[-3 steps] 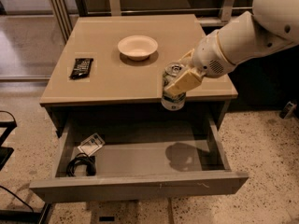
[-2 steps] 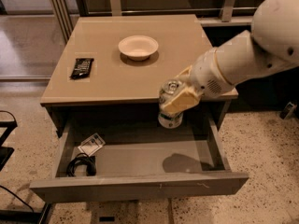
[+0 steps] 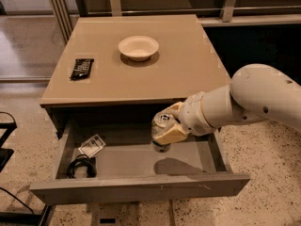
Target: Place 7up can into top drawer
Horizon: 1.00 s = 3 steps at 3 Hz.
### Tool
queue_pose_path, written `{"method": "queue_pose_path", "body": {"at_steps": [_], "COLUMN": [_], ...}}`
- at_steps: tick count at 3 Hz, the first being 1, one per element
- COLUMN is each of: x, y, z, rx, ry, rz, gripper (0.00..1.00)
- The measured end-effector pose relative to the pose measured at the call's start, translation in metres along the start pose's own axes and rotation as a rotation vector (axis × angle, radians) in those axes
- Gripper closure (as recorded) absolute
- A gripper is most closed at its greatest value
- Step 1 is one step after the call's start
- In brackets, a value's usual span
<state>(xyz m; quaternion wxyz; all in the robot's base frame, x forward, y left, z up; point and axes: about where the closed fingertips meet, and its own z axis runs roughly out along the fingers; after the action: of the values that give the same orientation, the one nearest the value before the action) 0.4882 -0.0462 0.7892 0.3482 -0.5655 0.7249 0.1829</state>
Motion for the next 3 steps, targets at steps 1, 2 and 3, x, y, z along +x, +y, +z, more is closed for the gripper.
{"method": "queue_pose_path", "body": {"at_steps": [1, 2, 3], "x": [0.002, 0.022, 0.044], "y": [0.001, -0.001, -0.005], "z": [0.003, 0.020, 0.041], "rx": [0.001, 0.000, -0.007], "ry": [0.008, 0.040, 0.050], "rz": [-0.011, -0.011, 0.001], "gripper": [1.00, 1.00, 1.00]}}
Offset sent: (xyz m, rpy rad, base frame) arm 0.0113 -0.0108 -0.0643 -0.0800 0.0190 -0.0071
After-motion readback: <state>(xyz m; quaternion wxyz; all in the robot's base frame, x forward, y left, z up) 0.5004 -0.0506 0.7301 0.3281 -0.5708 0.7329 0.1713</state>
